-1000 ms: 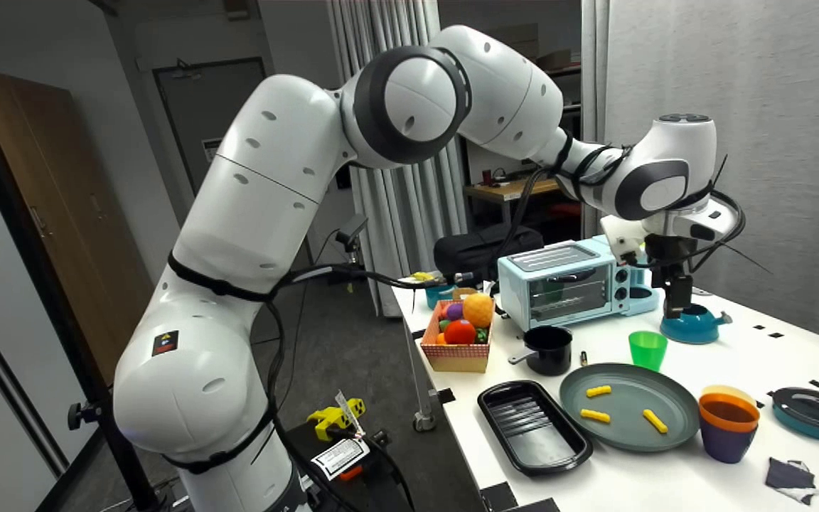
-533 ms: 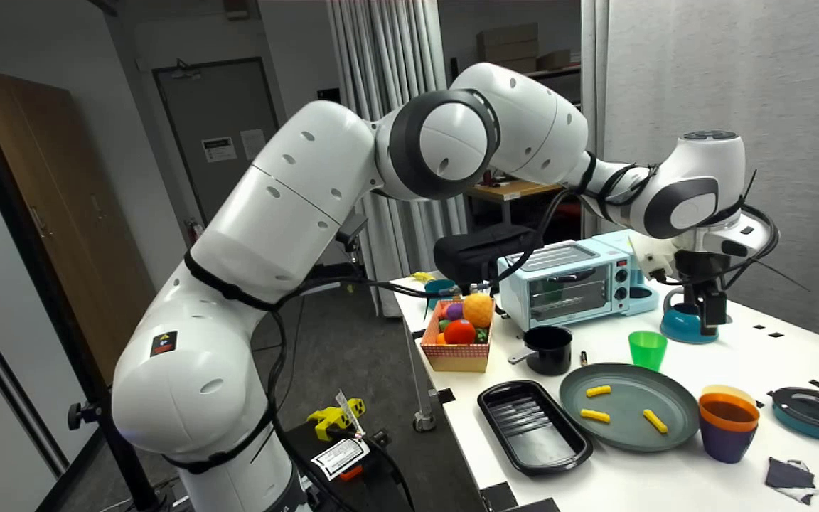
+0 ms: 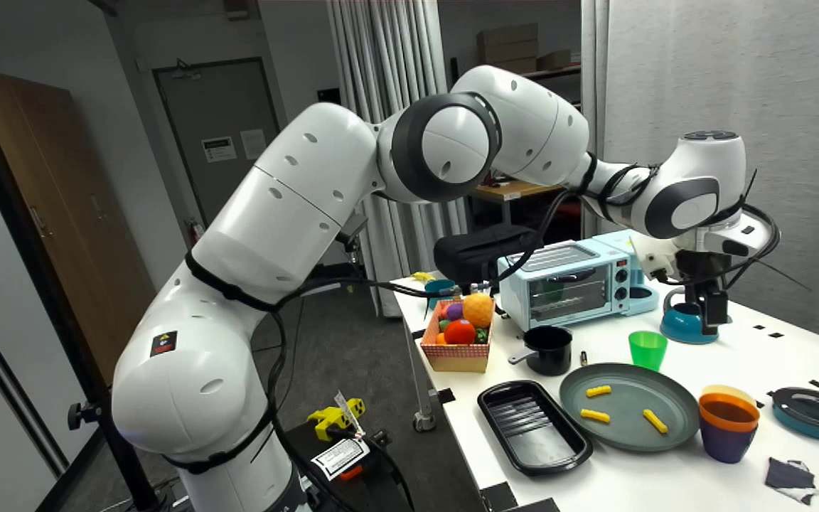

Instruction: Pour the contents from the white bowl onto the gray plate

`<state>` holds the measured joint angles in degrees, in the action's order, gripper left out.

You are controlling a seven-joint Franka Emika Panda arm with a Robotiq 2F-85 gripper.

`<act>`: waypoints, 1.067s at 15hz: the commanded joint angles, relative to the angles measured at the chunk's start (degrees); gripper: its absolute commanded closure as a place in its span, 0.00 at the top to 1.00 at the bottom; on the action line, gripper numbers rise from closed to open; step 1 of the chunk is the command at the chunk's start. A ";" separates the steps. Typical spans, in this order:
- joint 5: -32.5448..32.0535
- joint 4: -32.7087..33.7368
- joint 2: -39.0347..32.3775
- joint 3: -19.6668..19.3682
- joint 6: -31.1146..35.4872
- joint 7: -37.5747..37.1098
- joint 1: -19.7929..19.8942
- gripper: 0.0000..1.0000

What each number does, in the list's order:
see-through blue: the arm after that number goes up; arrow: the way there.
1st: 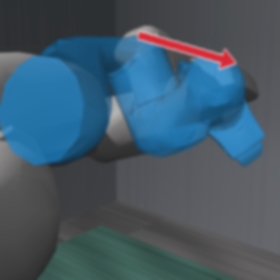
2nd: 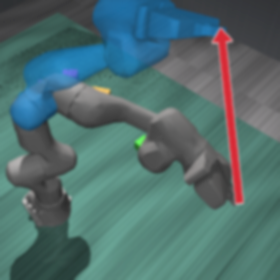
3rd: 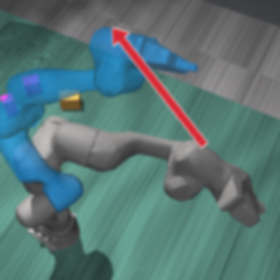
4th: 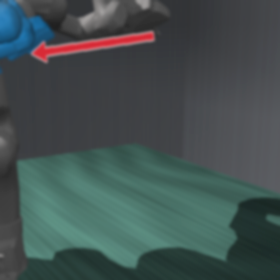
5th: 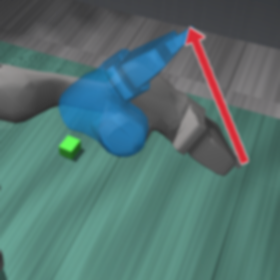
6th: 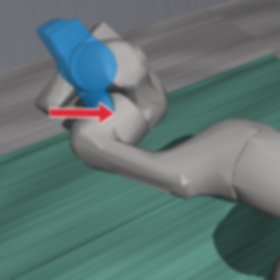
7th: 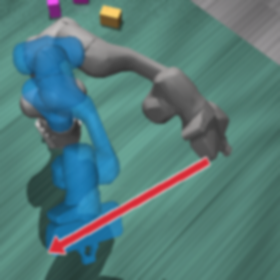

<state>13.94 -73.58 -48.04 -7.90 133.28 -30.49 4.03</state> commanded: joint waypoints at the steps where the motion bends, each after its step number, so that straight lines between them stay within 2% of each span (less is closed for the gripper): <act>1: -0.66 2.20 -2.02 0.28 0.36 -0.70 -0.32 1.00; 7: -2.04 6.40 -6.72 -0.11 0.87 -0.59 -1.24 1.00; 16: -4.95 13.14 -15.64 -0.35 4.58 1.54 -0.41 1.00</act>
<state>9.88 -65.41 -59.38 -8.28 136.38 -30.03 3.23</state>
